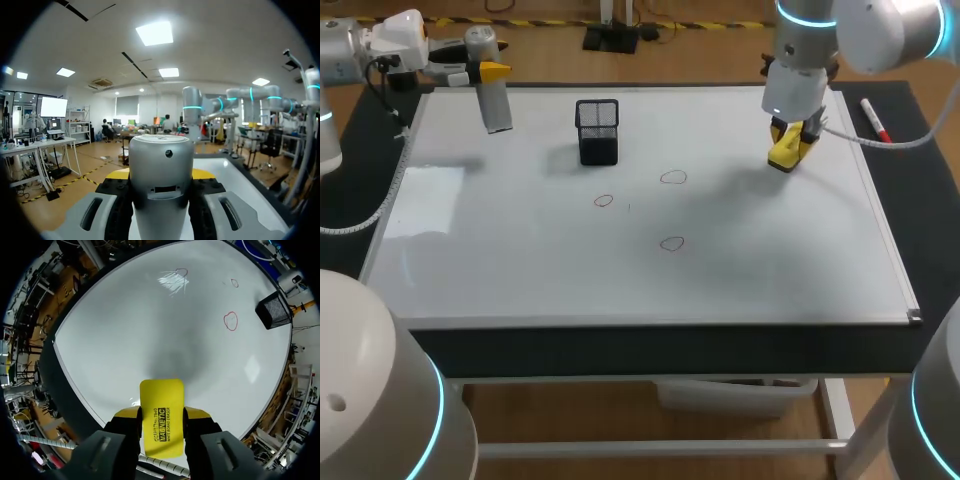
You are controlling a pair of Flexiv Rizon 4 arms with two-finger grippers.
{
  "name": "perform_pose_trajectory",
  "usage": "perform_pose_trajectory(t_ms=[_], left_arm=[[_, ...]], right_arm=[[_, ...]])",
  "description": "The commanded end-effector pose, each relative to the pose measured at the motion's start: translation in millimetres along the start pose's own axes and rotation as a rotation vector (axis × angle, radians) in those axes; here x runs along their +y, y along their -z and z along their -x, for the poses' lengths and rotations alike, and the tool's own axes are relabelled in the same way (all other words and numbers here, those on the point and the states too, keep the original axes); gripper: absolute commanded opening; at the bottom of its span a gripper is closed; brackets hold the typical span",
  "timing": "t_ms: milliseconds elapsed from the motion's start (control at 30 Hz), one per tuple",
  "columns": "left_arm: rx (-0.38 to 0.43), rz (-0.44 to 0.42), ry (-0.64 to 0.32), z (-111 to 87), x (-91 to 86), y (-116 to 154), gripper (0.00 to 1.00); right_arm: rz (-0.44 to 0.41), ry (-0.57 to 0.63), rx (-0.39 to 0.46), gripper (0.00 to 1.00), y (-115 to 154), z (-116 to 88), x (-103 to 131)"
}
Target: Pick up the inspection probe, press it on each red-marked spot on the whiteboard one by one, put down the probe, pick up the eraser, and wipe off all the red marks.
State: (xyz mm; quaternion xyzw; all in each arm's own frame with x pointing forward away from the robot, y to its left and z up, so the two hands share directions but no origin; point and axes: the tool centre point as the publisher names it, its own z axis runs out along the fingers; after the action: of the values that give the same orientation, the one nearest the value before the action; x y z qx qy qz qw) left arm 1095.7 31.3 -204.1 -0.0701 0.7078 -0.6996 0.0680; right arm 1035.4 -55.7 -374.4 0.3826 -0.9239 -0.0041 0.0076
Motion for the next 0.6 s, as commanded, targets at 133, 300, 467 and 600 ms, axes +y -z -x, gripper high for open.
perform_pose_trajectory(t_ms=[133, 300, 467, 600], left_arm=[[0.004, -0.001, 0.000, 1.0, -0.6, 0.4, 0.00], [0.004, -0.001, 0.000, 1.0, -0.6, 0.4, 0.00], [0.004, -0.001, 0.000, 1.0, -0.6, 0.4, 0.00], [0.004, -0.001, 0.000, 1.0, -0.6, 0.4, 0.00]], right_arm=[[0.011, -0.014, -0.002, 0.00, 0.0, -4.4, -5.9], [0.014, -0.019, 0.013, 0.00, 0.6, -4.3, -7.5], [0.014, -0.019, 0.013, 0.00, 0.6, -4.3, -7.5], [0.014, -0.019, 0.013, 0.00, 0.6, -4.3, -7.5]])
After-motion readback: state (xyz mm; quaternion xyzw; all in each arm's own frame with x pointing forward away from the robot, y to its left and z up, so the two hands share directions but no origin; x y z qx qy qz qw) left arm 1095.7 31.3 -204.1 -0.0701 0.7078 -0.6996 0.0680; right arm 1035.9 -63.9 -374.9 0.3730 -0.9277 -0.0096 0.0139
